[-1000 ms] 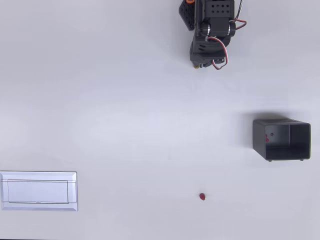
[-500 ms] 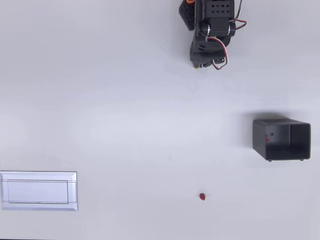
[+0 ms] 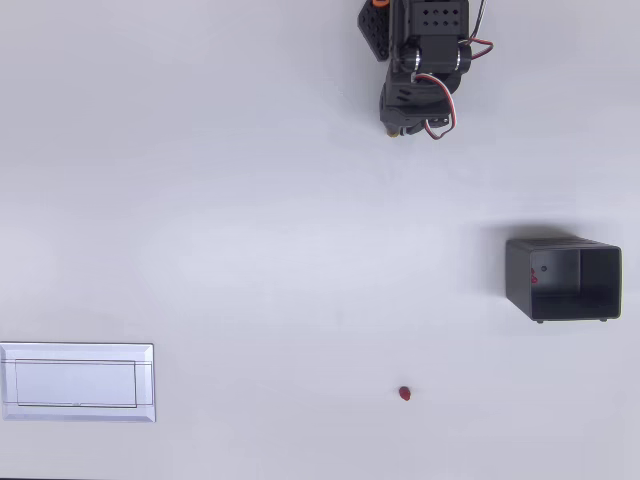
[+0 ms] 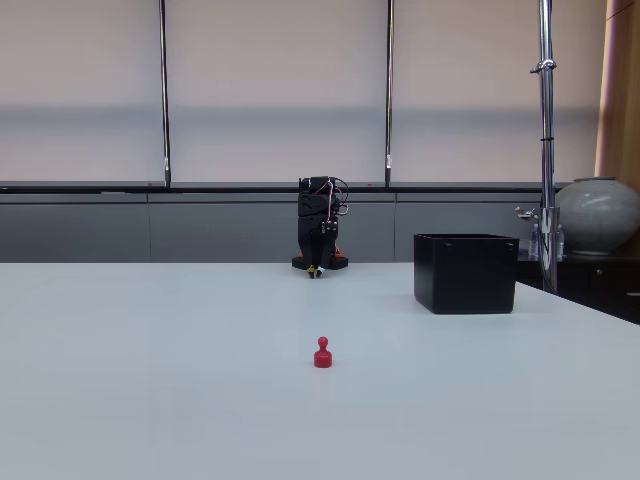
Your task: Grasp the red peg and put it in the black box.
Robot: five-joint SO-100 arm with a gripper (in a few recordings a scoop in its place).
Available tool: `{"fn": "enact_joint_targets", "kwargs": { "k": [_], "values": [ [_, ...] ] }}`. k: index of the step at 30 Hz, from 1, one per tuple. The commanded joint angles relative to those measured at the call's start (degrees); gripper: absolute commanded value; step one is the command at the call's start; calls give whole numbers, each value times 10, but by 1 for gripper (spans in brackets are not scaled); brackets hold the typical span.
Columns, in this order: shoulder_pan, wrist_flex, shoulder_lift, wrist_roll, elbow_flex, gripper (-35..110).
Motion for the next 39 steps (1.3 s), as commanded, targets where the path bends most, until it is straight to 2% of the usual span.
{"fn": "enact_joint_targets", "kwargs": {
  "k": [1, 7, 9, 12, 16, 22, 27, 31, 39],
  "values": [
    [-11, 19, -18, 5, 4, 0],
    [-9, 19, -15, 12, 4, 0],
    [-1, 8, -6, 129, 4, 0],
    [0, -51, 35, 138, 4, 1],
    [-10, -214, 142, 90, 4, 2],
    [-8, -510, 350, 33, 8, 5],
    [-16, -614, 451, 65, 11, 0],
    [-10, -788, 583, 76, 12, 0],
    [-18, -1051, 769, 44, 18, 10]
  ]
}}
